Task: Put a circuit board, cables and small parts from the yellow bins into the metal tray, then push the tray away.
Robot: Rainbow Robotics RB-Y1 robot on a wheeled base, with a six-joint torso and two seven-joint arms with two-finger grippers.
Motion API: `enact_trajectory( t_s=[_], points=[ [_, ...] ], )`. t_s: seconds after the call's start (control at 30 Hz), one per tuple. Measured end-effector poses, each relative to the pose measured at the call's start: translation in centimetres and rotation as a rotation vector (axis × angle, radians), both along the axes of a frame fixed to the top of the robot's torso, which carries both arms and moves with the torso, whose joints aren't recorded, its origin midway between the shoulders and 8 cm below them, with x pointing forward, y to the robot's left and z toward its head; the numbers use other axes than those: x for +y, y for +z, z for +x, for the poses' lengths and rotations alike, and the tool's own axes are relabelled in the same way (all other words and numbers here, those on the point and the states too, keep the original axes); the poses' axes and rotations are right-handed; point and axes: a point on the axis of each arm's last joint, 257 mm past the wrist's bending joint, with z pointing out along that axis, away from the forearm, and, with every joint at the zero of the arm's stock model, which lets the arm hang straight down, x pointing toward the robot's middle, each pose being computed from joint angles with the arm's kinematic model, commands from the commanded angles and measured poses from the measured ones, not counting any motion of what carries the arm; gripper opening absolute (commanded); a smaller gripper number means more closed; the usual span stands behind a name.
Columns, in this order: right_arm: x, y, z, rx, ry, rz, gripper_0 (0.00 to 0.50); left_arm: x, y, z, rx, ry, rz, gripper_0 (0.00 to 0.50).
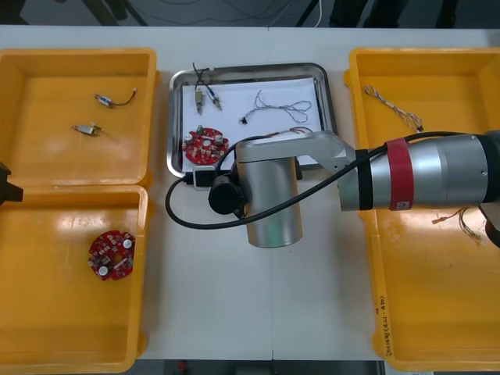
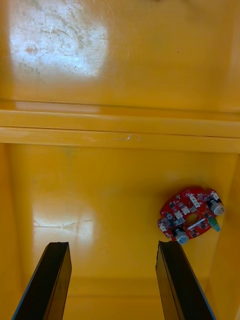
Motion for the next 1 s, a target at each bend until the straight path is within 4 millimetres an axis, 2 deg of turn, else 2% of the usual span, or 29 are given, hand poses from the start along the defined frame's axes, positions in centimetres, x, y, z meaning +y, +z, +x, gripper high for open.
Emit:
enact_trajectory(
  t_s=[0.47, 1.0],
  points=[
    [-1.6, 1.4, 3.4, -0.041, -0.064, -0.001, 0.0, 0.0, 0.0, 0.0, 0.0, 0.0, 0.0, 0.5],
    [0.3, 2.7, 4.8, -0.046, -0.023, 0.065, 0.0, 0.0, 0.0, 0.0, 0.0, -0.001, 0.0, 0.5]
  ],
)
